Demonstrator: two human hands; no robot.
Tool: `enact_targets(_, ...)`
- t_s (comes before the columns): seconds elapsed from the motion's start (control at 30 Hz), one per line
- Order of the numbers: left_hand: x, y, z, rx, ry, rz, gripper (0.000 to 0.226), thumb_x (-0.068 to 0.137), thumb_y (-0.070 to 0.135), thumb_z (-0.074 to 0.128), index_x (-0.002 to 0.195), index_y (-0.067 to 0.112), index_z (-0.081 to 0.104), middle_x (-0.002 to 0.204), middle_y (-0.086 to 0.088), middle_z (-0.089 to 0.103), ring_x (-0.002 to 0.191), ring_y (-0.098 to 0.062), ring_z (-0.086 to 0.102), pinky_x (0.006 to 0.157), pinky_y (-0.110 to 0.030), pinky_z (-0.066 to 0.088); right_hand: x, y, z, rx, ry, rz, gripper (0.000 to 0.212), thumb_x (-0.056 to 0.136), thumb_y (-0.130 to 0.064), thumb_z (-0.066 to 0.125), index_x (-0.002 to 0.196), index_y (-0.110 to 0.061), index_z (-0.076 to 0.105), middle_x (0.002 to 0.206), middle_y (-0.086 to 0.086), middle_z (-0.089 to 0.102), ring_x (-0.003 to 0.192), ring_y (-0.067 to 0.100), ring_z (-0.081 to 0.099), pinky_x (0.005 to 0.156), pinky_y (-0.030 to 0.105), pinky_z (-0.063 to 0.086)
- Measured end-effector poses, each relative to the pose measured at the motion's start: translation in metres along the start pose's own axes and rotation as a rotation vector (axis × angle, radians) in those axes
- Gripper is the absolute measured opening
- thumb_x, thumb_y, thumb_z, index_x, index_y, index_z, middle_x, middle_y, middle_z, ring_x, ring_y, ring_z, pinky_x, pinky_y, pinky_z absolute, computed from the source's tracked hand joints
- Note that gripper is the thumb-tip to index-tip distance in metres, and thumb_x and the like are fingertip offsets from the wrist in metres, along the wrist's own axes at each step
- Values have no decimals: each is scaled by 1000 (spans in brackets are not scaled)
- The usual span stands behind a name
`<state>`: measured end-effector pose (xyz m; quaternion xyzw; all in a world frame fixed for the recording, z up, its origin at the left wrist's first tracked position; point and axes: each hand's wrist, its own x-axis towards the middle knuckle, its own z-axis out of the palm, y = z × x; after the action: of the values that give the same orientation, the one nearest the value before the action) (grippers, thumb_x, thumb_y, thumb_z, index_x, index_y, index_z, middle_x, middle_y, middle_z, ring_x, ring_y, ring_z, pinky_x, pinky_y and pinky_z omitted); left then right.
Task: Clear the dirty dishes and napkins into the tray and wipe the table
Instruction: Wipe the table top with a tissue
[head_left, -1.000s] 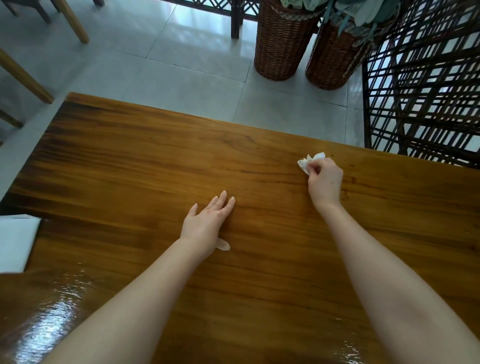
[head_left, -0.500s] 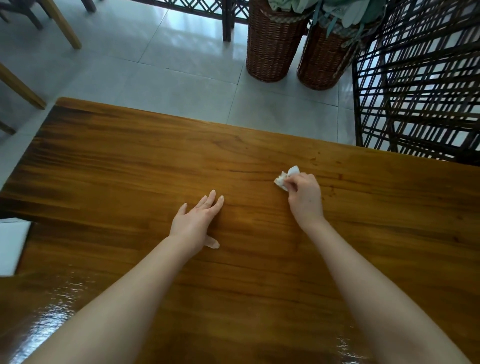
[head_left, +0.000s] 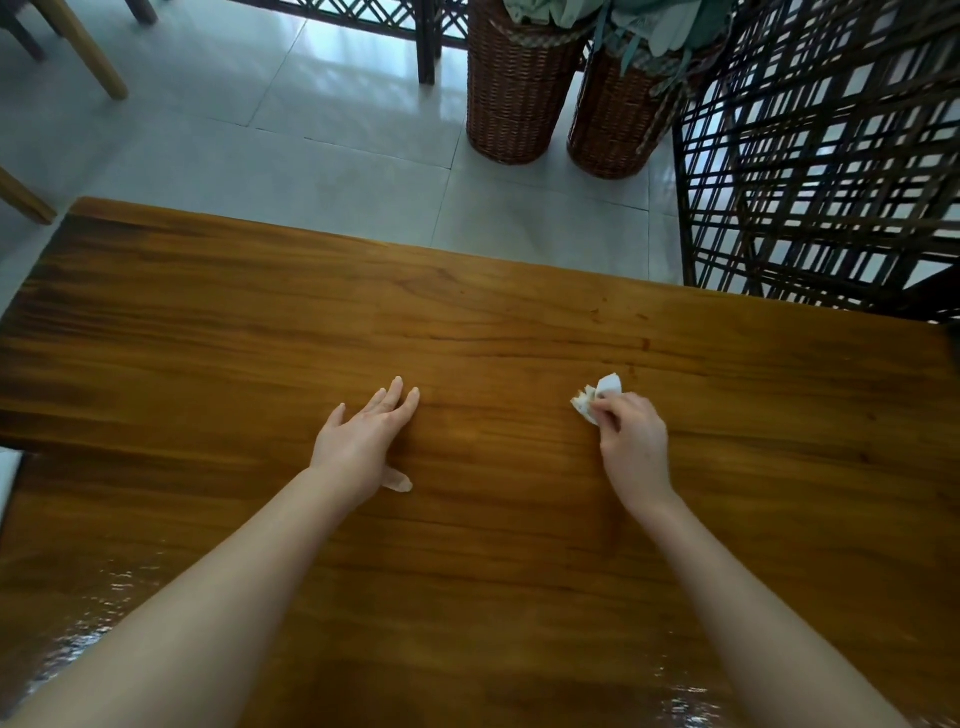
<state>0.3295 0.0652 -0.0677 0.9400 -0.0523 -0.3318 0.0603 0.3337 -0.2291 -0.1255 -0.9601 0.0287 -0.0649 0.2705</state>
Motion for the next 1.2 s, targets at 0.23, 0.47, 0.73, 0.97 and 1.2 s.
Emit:
enact_targets(0.23, 2, -4, 4, -19, 14, 6, 112, 76, 30, 79, 153, 31, -3, 161, 6, -11, 148, -13, -3, 119, -45, 8, 57, 24, -19, -35, 36, 122, 13, 89, -1, 61, 93, -6, 72, 89, 1, 62, 89, 19, 58, 79, 25, 42)
enact_targets(0.47, 4, -7, 7, -24, 28, 6, 114, 75, 30, 80, 153, 32, -2, 161, 7, -10, 148, -12, -2, 119, -45, 8, 59, 25, -22, -82, 30, 153, 13, 90, -1, 58, 89, -4, 71, 93, 6, 64, 91, 19, 56, 78, 27, 43)
enact_targets(0.73, 3, -4, 4, -4, 24, -6, 112, 76, 30, 79, 153, 31, -2, 161, 6, -9, 148, -13, -2, 119, -45, 9, 43, 36, -21, -61, 35, 54, 14, 89, -2, 61, 98, -4, 72, 93, 4, 66, 89, 13, 55, 80, 23, 41)
enact_targets(0.97, 5, -5, 6, -19, 31, -17, 113, 75, 29, 80, 153, 32, -2, 161, 8, -9, 148, -12, -3, 119, -44, 9, 111, 44, -22, -70, 111, 228, 12, 89, -6, 61, 96, -4, 71, 95, 4, 61, 94, 18, 56, 81, 24, 43)
enact_targets(1.2, 4, -5, 6, -22, 32, -17, 113, 75, 30, 79, 153, 32, -3, 161, 8, -10, 148, -12, -3, 119, -44, 9, 102, 18, 4, -89, 107, 117, 14, 91, -1, 56, 92, -1, 70, 93, 10, 64, 89, 19, 54, 74, 25, 41)
